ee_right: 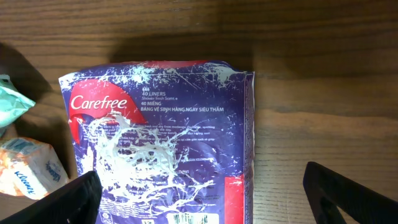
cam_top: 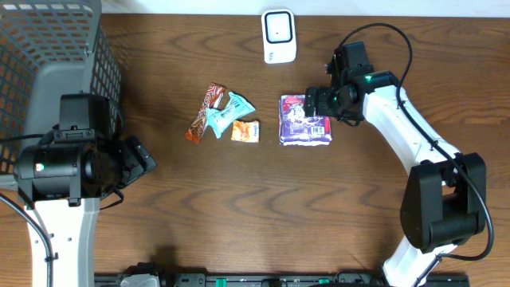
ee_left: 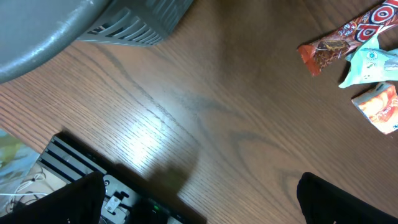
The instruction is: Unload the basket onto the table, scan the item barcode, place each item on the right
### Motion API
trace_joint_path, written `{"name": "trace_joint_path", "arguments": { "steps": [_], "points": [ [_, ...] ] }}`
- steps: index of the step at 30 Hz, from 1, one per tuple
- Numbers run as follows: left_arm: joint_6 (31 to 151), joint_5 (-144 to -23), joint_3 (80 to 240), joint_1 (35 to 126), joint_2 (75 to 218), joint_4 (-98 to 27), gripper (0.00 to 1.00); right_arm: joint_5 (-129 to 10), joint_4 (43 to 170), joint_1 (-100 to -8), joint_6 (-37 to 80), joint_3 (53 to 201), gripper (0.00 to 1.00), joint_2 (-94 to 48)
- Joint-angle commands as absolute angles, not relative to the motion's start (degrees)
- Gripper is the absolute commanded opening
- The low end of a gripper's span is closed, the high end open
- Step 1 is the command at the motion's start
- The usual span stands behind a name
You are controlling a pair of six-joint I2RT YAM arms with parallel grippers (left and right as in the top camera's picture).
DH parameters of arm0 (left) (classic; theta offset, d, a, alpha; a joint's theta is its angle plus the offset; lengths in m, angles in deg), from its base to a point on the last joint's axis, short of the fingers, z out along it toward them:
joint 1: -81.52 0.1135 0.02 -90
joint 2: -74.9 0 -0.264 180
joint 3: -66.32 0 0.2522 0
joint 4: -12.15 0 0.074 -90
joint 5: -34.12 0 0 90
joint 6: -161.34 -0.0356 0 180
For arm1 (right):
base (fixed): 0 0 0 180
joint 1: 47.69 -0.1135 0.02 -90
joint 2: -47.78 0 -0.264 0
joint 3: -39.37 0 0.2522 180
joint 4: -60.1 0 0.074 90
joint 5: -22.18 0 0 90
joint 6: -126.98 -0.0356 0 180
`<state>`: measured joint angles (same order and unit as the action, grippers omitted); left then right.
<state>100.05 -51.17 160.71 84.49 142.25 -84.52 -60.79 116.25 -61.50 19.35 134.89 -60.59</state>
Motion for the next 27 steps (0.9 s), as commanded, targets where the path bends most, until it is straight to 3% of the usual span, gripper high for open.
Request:
{"name": "trace_joint_path", "arguments": {
  "steps": [1, 6, 16, 27],
  "points": [
    [100.59, -50.26, 160.38, 84.79, 142.23, -84.74, 0.98, -60.16, 116.08, -61.98, 18.78, 135.83, 0.96, -61.80],
    [100.59, -50.26, 160.38, 84.79, 142.23, -84.74, 0.98, -60.18, 115.84, -62.09, 18.78, 135.83, 0.89, -62.82],
    [100.59, -50.28, 160.38, 84.79, 142.23, -84.74, 0.98, -60.18, 115.64, -62.11, 18.78, 135.83, 0.87, -65.36],
    [100.59, -50.28, 160.38, 84.79, 142.23, -84.74, 0.98, -60.16, 115.99, -62.09, 18.78, 135.94, 0.92, -66.12]
  ]
}}
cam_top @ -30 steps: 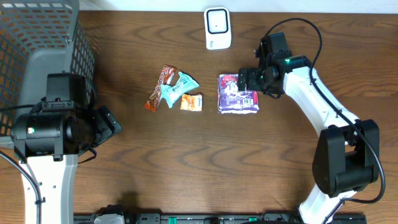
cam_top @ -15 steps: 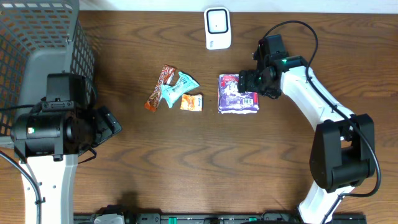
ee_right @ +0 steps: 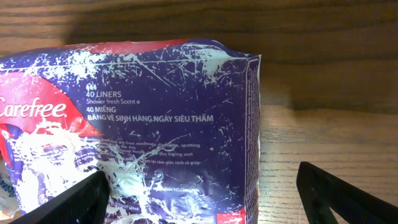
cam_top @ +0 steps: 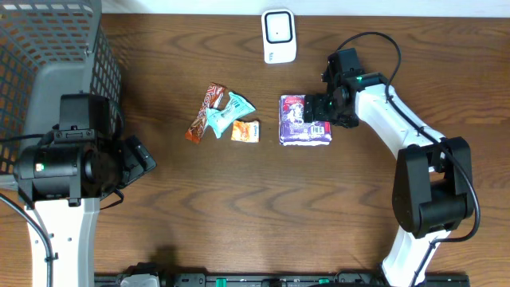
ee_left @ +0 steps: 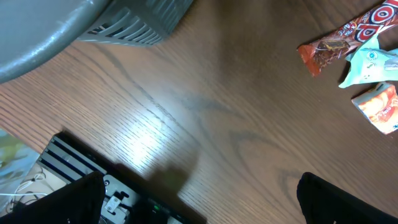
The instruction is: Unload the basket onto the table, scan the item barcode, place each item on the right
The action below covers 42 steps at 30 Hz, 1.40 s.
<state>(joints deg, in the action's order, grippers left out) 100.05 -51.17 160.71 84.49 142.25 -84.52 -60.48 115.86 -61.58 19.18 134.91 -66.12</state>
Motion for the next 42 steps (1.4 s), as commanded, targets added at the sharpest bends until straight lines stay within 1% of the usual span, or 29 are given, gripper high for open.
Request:
{"name": "trace_joint_path", "arguments": {
  "steps": [1, 13, 18, 27, 35, 42],
  "points": [
    [100.59, -50.28, 160.38, 84.79, 142.23, -84.74, 0.98, -60.16, 116.08, -62.09, 18.78, 136.03, 0.92, -66.10],
    [100.59, -50.28, 160.38, 84.79, 142.23, -84.74, 0.98, -58.95, 118.81, -62.44, 18.78, 139.13, 0.91, -65.51],
    [100.57, -50.28, 160.38, 84.79, 142.23, -84.74, 0.98, -58.80, 120.16, -62.41, 18.78, 140.40, 0.94, -63.11],
    [100.59, -50.28, 160.38, 84.79, 142.23, -84.74, 0.98, -54.78, 121.28, -62.68, 18.78, 140.42, 0.94, -58.02],
    [100.59, -50.28, 160.38, 84.79, 142.23, -84.74, 0.98, -50.74, 121.10, -65.69, 18.78, 140.40, 0.94, -57.86],
    [100.59, -50.28, 160.38, 84.79, 142.23, -84.74, 0.98, -50.76, 120.08, -69.61, 18.78, 140.40, 0.96, -57.86]
  ]
}}
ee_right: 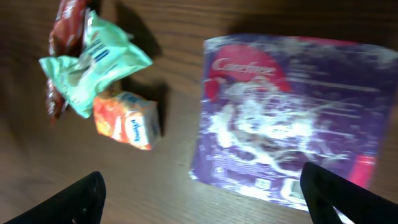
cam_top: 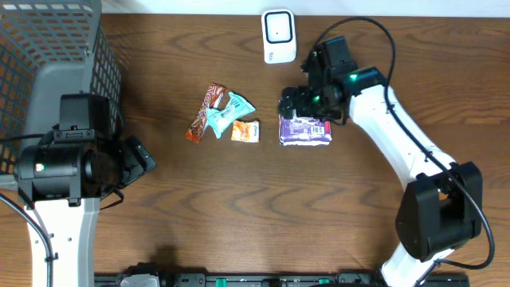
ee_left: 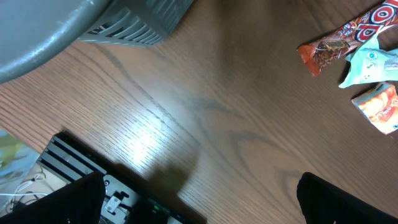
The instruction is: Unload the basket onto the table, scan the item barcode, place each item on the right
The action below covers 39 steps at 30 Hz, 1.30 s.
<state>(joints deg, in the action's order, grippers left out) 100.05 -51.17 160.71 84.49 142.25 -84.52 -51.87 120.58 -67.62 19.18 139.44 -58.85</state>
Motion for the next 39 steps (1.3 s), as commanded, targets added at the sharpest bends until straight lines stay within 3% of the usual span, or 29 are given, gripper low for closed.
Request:
{"name": "trace_joint_path", "arguments": {
  "steps": [1, 8, 21, 39],
  "points": [
    [100.59, -50.28, 160.38, 84.79, 142.23, -84.74, 0.98, -50.93, 119.38, -70.79, 18.78, 140.40, 0.96, -57.86],
    [100.59, -50.28, 160.38, 84.79, 142.23, -84.74, 0.98, -59.96, 118.24, -74.50, 16.60, 140.35, 0.84, -57.88],
    [100.59, -50.28, 160.38, 84.79, 142.23, -84.74, 0.98, -84.48, 118.42, -82.39, 10.72, 139.11, 0.86, -58.30],
    [100.59, -50.28, 160.38, 84.79, 142.23, -84.74, 0.98, -87.30, 116.25, -83.59, 10.65, 137.75, 0.86, -60.64]
  ]
}}
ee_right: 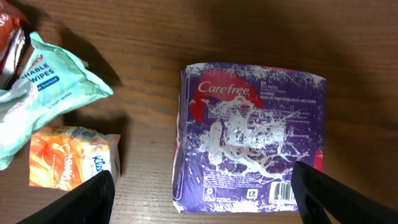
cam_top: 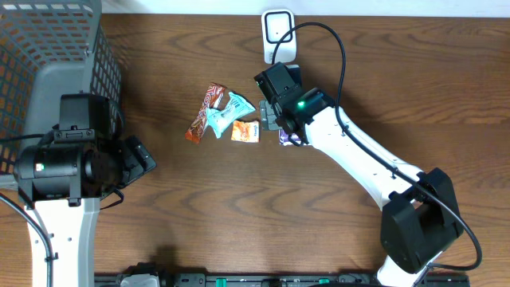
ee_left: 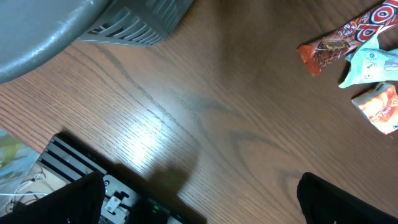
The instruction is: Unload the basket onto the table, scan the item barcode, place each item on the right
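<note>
A purple Carefree pack (ee_right: 249, 155) lies flat on the wooden table, its barcode (ee_right: 283, 193) at the near right corner. In the overhead view my right arm covers most of the pack (cam_top: 288, 136). My right gripper (ee_right: 202, 186) hangs open above the pack's left half, touching nothing. The white scanner (cam_top: 279, 36) stands at the table's far edge. My left gripper (ee_left: 199, 190) is open over bare wood near the front left, far from the pack.
Left of the pack lie an orange tissue pack (ee_right: 71, 158), a teal wipes pack (ee_right: 46, 78) and a red snack bar (cam_top: 205, 112). A grey wire basket (cam_top: 48, 56) fills the far left corner. A black rail (ee_left: 81, 168) runs along the table's front edge.
My right gripper has moved left, from over the pack's far edge to over its left edge. The whole pack and its barcode now show in the right wrist view. The pack has not moved.
My right gripper was open over the pack's right side, then closer in over its far right corner. Then it stood higher and further left, with the snacks in view. Now it is over the pack's left edge. The pack and my left arm stayed put.
</note>
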### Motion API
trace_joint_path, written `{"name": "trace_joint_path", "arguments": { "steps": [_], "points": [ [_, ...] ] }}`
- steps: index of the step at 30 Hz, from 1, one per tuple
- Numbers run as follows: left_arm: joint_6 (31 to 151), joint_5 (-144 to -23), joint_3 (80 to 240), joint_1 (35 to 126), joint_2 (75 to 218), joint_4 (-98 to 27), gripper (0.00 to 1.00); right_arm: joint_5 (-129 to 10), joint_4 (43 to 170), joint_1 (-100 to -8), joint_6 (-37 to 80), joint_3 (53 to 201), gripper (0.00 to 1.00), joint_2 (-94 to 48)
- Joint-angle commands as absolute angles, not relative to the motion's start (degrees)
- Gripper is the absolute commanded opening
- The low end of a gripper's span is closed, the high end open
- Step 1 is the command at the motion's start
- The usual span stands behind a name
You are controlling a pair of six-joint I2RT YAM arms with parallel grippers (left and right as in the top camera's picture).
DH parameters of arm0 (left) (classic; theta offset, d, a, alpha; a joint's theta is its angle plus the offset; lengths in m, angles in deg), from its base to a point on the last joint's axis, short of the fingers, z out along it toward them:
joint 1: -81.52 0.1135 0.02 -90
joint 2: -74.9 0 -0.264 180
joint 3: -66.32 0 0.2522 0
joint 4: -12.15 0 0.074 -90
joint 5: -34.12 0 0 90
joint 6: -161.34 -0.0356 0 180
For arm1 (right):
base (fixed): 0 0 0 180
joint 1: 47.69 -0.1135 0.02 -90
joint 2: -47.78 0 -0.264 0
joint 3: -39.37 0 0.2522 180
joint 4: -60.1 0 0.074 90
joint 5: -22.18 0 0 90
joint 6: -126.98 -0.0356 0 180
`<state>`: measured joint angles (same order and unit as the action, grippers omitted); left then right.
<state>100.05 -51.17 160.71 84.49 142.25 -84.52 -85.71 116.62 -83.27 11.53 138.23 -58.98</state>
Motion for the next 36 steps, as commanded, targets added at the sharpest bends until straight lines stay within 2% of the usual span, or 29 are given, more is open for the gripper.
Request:
{"name": "trace_joint_path", "arguments": {
  "steps": [1, 15, 18, 19, 22, 23, 24, 27, 29, 36],
  "points": [
    [100.59, -50.28, 160.38, 84.79, 142.23, -84.74, 0.98, -87.32, 115.97, -83.62, 10.65, 137.75, 0.86, -61.12],
    [100.57, -50.28, 160.38, 84.79, 142.23, -84.74, 0.98, -98.17, 113.28, -83.79, 10.68, 137.75, 0.82, -75.06],
    [100.59, -50.28, 160.38, 84.79, 142.23, -84.74, 0.98, -98.14, 113.96, -83.79, 10.65, 137.75, 0.70, -76.11],
    [100.59, -50.28, 160.38, 84.79, 142.23, -84.74, 0.98, -98.14, 114.02, -83.79, 10.65, 137.75, 0.61, -76.11],
    [100.57, -50.28, 160.38, 84.79, 142.23, -84.74, 0.98, -98.17, 113.98, -83.79, 10.65, 137.97, 0.43, -75.26],
    [100.59, -50.26, 160.38, 84.79, 142.23, -84.74, 0.98, -98.12, 114.20, -83.79, 10.65, 138.39, 0.31, -74.56],
    [100.59, -50.26, 160.38, 84.79, 142.23, -84.74, 0.98, -97.82, 114.61, -83.70, 10.65, 138.82, 0.23, -73.95],
    [100.57, -50.28, 160.38, 84.79, 142.23, -84.74, 0.98, -97.09, 116.91, -83.11, 10.65, 140.48, 0.12, -71.54],
    [100.59, -50.28, 160.38, 84.79, 142.23, -84.74, 0.98, -95.67, 118.66, -82.48, 10.68, 141.77, 0.01, -69.53],
    [100.57, -50.28, 160.38, 84.79, 142.23, -84.74, 0.98, -78.39, 120.10, -76.84, 12.34, 142.98, 0.01, -59.81]
  ]
}}
